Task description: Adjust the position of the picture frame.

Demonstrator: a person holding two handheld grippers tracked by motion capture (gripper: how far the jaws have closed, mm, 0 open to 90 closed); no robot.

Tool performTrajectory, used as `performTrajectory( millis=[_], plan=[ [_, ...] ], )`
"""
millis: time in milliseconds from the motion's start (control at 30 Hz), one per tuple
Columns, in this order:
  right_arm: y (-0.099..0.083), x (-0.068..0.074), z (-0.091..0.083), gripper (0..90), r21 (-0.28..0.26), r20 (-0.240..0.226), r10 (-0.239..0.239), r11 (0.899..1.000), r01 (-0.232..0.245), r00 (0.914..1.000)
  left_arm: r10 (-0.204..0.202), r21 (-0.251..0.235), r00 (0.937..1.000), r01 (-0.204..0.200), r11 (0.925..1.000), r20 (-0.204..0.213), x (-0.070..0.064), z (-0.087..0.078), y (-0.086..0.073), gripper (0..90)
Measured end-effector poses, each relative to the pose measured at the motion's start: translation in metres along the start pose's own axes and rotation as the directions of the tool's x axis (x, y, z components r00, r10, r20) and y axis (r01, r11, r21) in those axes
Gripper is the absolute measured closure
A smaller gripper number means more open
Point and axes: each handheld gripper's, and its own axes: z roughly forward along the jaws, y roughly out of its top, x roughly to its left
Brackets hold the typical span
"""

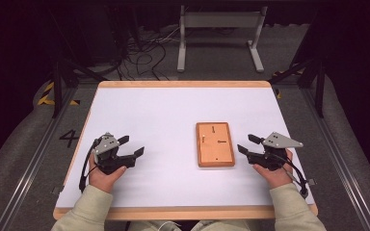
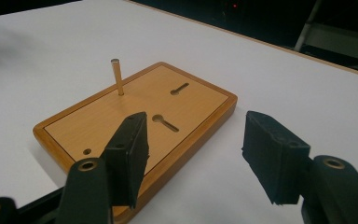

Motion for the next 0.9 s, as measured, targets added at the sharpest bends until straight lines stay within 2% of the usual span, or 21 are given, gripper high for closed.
performTrajectory(
  millis=[900],
  plan=[
    [0.0, 0.0, 0.0001, 40.5, -0.001, -0.001, 0.0, 1.0, 0.0, 1.0, -0.003, -0.002, 1.0, 0.003, 1.0, 0.0, -0.0013, -0.0001, 0.0, 25.3]
  ],
)
